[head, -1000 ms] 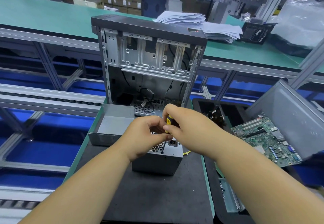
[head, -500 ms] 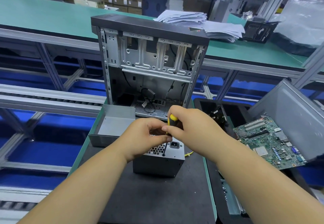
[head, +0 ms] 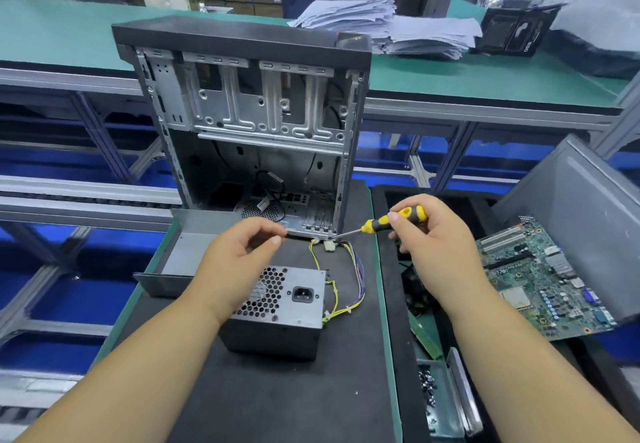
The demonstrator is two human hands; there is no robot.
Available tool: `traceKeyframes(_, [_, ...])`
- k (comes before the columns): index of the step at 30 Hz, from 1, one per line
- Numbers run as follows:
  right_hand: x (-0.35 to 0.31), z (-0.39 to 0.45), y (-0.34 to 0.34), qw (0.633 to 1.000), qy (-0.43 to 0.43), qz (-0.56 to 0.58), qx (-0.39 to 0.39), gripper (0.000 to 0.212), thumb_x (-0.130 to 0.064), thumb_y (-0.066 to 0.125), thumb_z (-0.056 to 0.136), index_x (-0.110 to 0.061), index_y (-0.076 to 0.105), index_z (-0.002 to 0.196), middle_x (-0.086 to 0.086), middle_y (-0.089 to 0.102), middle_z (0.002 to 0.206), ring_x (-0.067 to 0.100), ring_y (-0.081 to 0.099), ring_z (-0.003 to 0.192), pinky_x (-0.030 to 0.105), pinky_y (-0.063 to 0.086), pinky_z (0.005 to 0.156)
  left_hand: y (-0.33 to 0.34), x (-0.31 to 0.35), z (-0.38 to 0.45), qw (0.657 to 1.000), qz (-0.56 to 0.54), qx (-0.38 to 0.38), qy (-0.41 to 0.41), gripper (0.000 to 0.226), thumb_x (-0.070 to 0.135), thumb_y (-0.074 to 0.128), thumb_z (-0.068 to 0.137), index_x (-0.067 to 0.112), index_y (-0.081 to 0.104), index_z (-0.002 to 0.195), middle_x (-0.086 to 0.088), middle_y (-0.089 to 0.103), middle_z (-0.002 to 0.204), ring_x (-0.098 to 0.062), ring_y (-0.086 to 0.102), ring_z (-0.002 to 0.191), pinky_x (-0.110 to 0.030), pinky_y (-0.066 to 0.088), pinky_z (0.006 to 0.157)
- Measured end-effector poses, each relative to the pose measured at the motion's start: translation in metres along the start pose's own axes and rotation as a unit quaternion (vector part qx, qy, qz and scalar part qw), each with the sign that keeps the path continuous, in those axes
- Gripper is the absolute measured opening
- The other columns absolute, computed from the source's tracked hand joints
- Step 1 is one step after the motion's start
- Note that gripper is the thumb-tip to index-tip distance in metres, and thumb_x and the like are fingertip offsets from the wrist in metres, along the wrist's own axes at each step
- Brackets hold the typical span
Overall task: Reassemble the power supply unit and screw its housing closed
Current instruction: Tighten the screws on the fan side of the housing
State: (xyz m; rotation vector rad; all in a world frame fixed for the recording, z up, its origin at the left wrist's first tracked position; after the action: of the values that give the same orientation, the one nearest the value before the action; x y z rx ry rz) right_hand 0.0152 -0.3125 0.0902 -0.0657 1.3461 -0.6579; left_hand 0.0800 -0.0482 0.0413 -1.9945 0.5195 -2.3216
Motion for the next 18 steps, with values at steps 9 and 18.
traceKeyframes(9, [0.064,0.016,0.01,0.997,0.013,-0.009,-0.075,0.005,-0.03,0.062,0.091,-0.033,0.06,0.088,-0.011,0.063,0.072,0.013,0.05,0.058,0.016,0.039,0.049,0.025,-0.003,0.001,0.999,0.03,0.037,-0.026,0.028,0.009,0.061,0.094,0.035,0.07,0.092,0.009,0.073,0.097,-0.003,0.065,0.092,-0.008,0.046,0.078])
traceKeyframes(18, [0.111,0.025,0.036,0.983,0.021,-0.091,-0.158,0.009,-0.031,0.062,0.091,-0.034,0.055,0.086,-0.028,0.059,0.077,0.004,0.053,0.067,0.025,0.041,0.054,0.037,-0.01,-0.005,0.992,0.06,0.074,-0.079,0.024,0.005,0.063,0.091,0.027,0.072,0.09,0.006,0.07,0.091,-0.001,0.059,0.081,-0.006,0.045,0.075])
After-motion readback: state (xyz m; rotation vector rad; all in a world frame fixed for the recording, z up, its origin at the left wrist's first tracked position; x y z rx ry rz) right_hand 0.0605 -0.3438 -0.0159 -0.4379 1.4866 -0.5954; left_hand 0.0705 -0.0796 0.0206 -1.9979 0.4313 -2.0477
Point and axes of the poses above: each hand's wrist, its own z-axis towards the middle knuckle, its own y-axis out of the palm, x = y × z, the point moved 4 cm from there along z, towards the middle knuckle
